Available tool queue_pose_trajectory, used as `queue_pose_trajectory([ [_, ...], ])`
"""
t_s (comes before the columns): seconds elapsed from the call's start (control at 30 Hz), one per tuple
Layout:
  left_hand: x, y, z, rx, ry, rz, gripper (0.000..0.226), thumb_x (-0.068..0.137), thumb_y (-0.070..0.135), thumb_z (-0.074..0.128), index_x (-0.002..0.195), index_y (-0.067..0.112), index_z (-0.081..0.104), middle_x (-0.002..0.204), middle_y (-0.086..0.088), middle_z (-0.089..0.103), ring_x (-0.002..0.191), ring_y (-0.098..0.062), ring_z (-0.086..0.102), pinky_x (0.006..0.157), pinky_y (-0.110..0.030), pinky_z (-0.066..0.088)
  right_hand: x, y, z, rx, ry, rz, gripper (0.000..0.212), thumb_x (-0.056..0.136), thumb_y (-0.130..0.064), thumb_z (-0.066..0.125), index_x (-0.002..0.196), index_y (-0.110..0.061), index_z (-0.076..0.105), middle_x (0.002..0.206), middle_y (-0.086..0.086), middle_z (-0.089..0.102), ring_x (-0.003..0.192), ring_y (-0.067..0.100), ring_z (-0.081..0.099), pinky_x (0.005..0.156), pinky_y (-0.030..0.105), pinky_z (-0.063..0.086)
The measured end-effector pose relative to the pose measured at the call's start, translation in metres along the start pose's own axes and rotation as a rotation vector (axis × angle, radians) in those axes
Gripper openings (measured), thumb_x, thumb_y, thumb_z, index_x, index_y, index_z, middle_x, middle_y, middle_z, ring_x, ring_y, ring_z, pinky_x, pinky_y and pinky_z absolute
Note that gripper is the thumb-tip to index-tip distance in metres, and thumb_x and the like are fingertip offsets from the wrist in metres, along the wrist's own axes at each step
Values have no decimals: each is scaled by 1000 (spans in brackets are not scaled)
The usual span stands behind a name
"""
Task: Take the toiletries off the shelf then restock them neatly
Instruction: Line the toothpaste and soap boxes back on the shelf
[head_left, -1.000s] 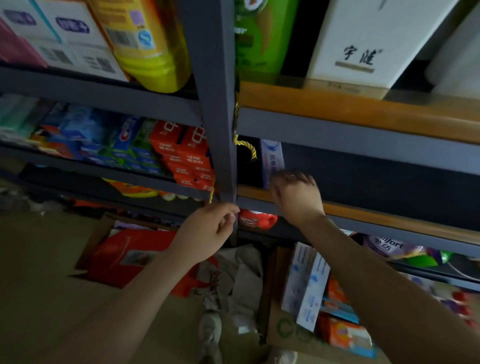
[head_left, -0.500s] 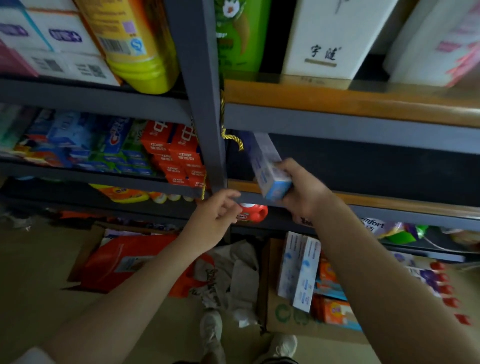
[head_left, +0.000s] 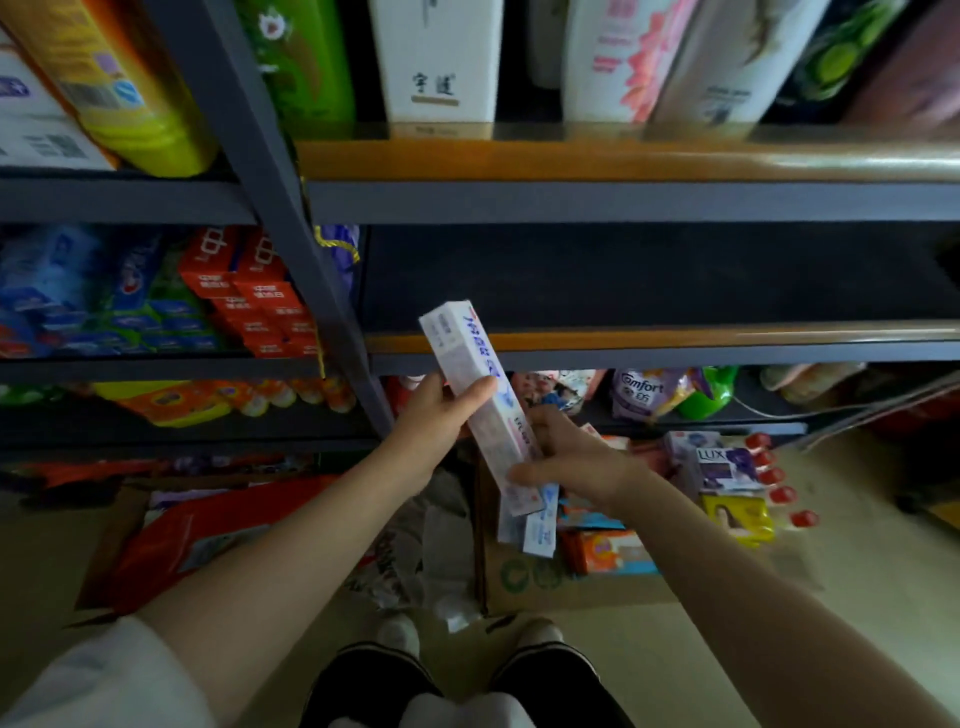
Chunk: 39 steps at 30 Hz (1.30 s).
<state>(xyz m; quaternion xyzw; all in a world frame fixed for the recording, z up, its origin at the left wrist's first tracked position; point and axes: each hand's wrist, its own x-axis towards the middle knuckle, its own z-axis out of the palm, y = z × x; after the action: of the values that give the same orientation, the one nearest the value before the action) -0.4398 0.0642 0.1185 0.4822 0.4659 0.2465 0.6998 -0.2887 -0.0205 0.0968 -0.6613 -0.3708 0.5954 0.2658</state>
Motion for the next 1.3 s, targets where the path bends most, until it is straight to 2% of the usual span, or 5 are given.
queue_pose_trajectory([
  [0.47, -26, -11, 9, 202, -332, 246, 42, 81, -10, 61, 104, 24, 59, 98, 18, 69, 100, 0, 62, 82, -17, 48, -20, 25, 0, -415, 357, -393, 43, 83, -35, 65, 120, -16, 54, 118, 1, 59, 111, 20, 53, 87, 37, 47],
  [0.63, -22, -17, 15, -76, -176, 120, 33, 86, 2, 56, 112, 23, 55, 109, 4, 66, 107, -13, 60, 94, -35, 49, -34, 21, -5, -618, 623, -480, 39, 78, -47, 63, 91, -11, 56, 83, 1, 60, 74, 22, 56, 52, 38, 46],
  [0.8, -22, -29, 36, -204, -59, 2, 35, 88, 17, 60, 122, 18, 51, 112, -7, 66, 103, -23, 64, 89, -41, 51, -46, 4, 5, -861, 641, -468, 54, 81, -43, 63, 125, -15, 54, 108, 6, 63, 100, 26, 57, 69, 33, 47],
  [1.1, -14, -33, 36, -618, -163, -326, 39, 90, 42, 43, 100, 13, 67, 75, -6, 69, 67, -17, 68, 59, -25, 55, -58, -6, -30, 600, -40, -61, 57, 97, -50, 18, 119, -19, 61, 122, 3, 63, 98, 21, 63, 78, 30, 52],
  [1.3, -9, -30, 35, -494, -147, -481, 37, 72, 45, 67, 88, 12, 69, 85, -6, 68, 65, -16, 68, 58, -24, 52, -55, -2, -34, 558, 30, -32, 49, 99, -43, 27, 119, -12, 60, 116, 5, 66, 93, 21, 66, 75, 30, 51],
])
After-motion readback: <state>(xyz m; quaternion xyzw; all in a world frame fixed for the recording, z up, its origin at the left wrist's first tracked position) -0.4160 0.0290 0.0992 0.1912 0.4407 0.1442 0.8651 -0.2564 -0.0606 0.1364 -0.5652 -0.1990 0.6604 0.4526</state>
